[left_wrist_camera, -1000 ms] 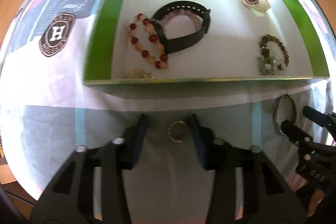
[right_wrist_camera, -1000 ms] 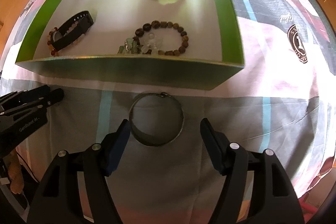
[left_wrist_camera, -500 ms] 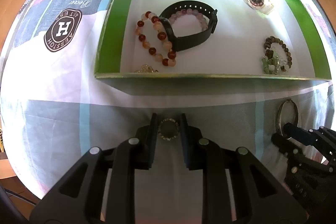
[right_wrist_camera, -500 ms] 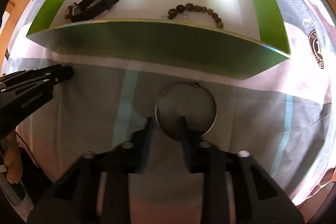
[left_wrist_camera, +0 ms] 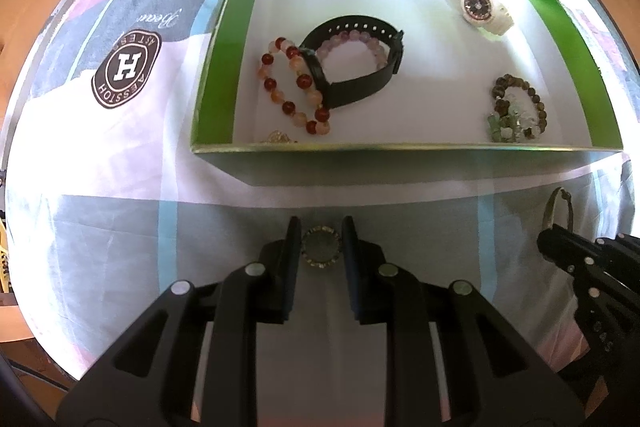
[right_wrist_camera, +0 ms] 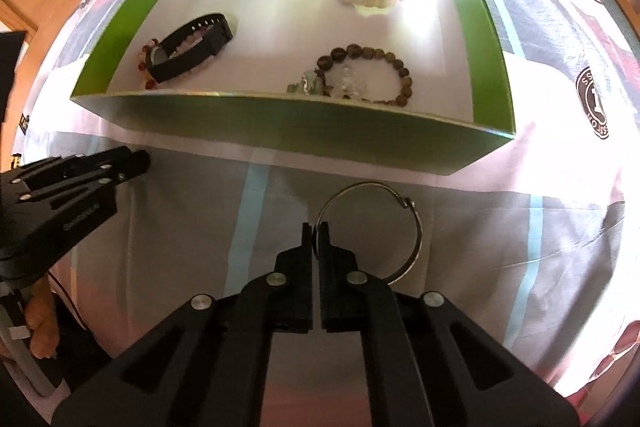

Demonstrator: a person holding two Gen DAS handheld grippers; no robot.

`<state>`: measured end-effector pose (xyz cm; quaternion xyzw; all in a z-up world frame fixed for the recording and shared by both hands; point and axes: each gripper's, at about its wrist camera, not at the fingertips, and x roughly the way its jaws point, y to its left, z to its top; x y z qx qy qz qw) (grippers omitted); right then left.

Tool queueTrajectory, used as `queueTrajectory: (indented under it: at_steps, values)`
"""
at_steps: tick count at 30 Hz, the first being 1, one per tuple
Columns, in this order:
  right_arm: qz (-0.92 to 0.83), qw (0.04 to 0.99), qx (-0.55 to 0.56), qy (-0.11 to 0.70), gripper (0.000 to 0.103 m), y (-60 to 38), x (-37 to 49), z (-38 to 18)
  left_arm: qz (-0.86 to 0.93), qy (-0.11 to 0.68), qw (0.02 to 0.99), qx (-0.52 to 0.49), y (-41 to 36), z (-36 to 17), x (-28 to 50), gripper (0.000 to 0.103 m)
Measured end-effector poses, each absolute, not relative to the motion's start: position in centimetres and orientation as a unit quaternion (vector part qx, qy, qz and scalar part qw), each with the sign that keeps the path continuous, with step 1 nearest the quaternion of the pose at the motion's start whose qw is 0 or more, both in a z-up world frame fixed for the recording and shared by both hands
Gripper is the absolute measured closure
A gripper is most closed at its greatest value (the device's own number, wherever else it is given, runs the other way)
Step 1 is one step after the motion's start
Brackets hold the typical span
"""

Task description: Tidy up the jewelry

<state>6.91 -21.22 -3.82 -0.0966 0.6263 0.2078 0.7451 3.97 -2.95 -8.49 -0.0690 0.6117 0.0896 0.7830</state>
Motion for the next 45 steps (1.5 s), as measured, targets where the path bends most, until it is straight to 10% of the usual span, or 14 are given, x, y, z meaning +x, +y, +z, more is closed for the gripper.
queueTrajectory:
  at_steps: [45]
  values:
    - [0.204, 0.748, -0.107, 0.622, 0.101, -19.1, 5.8, -3.9, 0.090, 0.597, 0.795, -0.049, -3.7, -6.1, 2.6, 0.082]
